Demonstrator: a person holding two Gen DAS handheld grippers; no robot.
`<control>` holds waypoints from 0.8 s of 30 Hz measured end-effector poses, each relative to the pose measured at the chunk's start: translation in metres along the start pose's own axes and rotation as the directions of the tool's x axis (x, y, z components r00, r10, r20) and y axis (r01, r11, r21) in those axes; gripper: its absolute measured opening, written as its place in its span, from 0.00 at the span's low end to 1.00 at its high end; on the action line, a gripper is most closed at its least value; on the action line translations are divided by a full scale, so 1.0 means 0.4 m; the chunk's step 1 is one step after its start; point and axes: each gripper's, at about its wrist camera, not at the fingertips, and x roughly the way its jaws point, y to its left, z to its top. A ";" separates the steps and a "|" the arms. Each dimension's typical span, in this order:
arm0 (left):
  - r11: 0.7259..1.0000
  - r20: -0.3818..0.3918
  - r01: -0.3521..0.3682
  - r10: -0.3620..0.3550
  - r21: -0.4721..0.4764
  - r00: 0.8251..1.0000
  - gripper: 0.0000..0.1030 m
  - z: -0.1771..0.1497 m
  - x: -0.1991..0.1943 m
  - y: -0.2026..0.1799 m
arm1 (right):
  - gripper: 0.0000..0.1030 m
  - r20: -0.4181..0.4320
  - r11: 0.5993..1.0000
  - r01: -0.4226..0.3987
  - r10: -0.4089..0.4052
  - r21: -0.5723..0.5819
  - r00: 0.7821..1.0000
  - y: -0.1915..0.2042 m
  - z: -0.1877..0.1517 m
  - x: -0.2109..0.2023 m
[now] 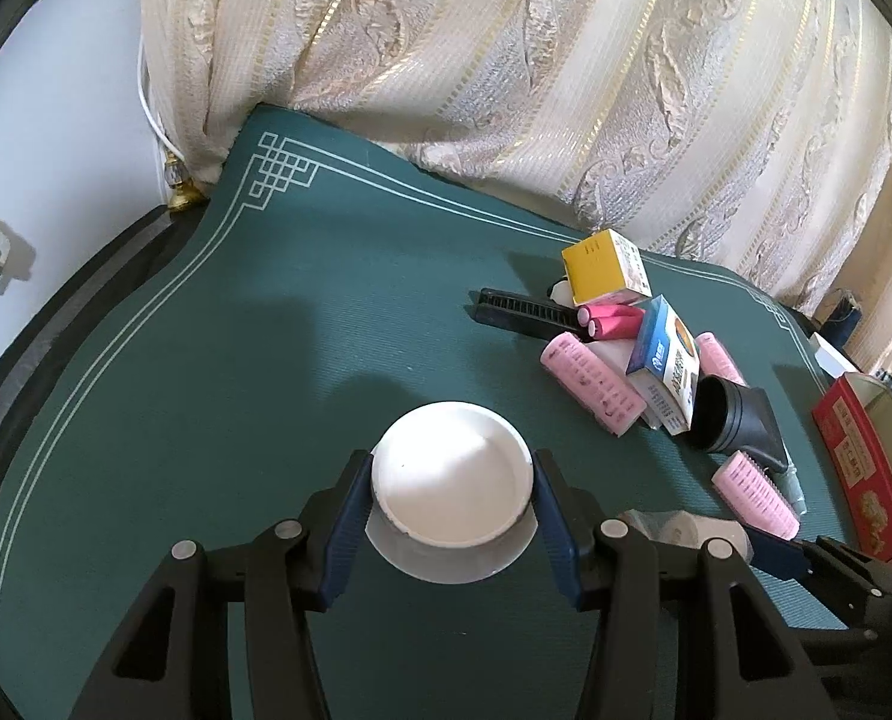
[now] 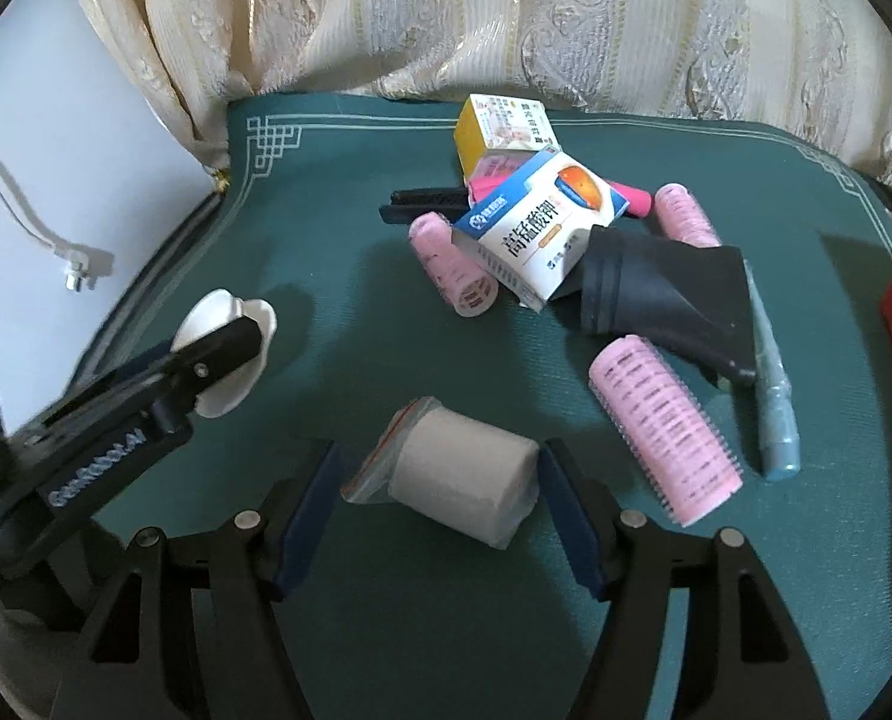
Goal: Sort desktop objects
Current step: 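Grasp the white tape roll with the right tool, then carry the white cup and tape roll into the tin box and release both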
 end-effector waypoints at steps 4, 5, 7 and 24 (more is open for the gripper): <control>1.000 -0.004 -0.004 0.004 -0.001 1.000 0.52 0.000 0.003 0.001 | 0.45 -0.005 1.000 0.009 -0.009 -0.029 1.000 0.004 -0.010 0.005; 1.000 -0.006 -0.004 0.004 -0.002 1.000 0.52 0.000 0.005 0.001 | 0.44 -0.002 0.999 0.011 -0.011 -0.036 1.000 0.006 -0.012 0.003; 1.000 -0.010 -0.005 0.004 -0.001 1.000 0.52 -0.002 0.008 0.000 | 0.43 0.004 0.999 0.010 -0.010 -0.046 1.000 0.008 -0.015 -0.003; 0.999 0.000 -0.008 0.009 0.035 1.000 0.52 -0.011 0.004 -0.024 | 0.42 0.124 1.000 0.004 -0.007 0.024 0.992 -0.054 -0.030 -0.132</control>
